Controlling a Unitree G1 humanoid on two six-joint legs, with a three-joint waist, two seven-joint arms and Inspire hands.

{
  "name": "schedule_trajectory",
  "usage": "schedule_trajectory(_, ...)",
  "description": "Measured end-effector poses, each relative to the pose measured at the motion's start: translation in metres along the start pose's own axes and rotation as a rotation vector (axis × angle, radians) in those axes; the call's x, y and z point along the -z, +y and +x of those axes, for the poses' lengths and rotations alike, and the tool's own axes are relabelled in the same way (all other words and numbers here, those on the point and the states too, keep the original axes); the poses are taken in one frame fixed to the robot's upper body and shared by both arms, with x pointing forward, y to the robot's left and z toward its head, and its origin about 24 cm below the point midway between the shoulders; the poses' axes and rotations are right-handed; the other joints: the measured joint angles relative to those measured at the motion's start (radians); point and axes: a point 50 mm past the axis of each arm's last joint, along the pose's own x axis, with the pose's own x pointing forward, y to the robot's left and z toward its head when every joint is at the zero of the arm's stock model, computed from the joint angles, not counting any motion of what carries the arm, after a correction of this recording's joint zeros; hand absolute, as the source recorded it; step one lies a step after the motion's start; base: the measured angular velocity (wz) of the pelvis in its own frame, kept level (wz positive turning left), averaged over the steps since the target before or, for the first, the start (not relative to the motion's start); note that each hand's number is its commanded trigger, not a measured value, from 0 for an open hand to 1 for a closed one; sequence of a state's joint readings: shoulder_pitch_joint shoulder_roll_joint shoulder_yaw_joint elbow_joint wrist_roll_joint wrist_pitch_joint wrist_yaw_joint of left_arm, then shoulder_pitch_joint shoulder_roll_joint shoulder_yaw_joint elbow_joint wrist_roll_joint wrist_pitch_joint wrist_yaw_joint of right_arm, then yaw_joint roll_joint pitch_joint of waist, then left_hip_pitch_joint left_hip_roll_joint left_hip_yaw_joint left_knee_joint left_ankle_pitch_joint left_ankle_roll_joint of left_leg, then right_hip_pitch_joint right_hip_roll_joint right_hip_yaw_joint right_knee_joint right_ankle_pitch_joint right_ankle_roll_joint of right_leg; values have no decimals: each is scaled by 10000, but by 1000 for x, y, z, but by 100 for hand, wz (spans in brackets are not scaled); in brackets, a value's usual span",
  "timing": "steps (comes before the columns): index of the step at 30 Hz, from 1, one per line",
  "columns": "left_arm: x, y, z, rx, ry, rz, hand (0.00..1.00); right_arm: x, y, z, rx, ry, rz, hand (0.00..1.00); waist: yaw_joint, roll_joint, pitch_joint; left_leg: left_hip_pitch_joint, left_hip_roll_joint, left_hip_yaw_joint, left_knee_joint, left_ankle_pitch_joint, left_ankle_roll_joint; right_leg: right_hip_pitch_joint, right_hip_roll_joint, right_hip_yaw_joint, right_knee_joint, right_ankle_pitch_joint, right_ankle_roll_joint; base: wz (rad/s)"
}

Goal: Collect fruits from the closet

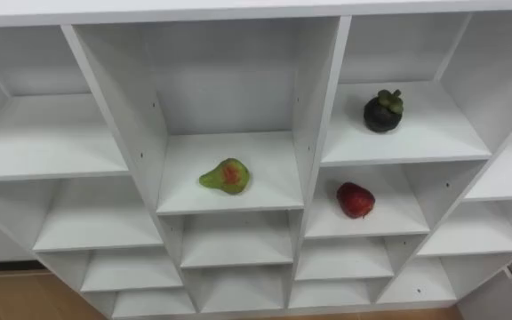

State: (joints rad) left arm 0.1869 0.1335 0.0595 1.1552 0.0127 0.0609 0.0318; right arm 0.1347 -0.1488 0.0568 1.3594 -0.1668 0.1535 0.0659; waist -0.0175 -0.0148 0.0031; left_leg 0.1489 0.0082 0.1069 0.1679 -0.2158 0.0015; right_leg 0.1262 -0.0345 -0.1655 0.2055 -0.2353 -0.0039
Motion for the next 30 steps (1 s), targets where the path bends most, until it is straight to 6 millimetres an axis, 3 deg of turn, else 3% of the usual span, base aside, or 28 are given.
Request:
schedule_trajectory(10, 1, 0, 0, -83, 19, 28, 100, -4, -2, 0, 129, -52, -810, 0, 7, -30, -3, 8, 2, 1, -1, 0, 0, 6, 6, -12, -6, 1, -1, 0)
schedule_trajectory(30, 0, 0, 0, -163, 26, -11, 100, -14, -4, -1, 296, -412, -655, 0, 39, -50, -2, -16, 1, -11, -2, 0, 0, 9, -1, -1, -10, 2, 1, 0)
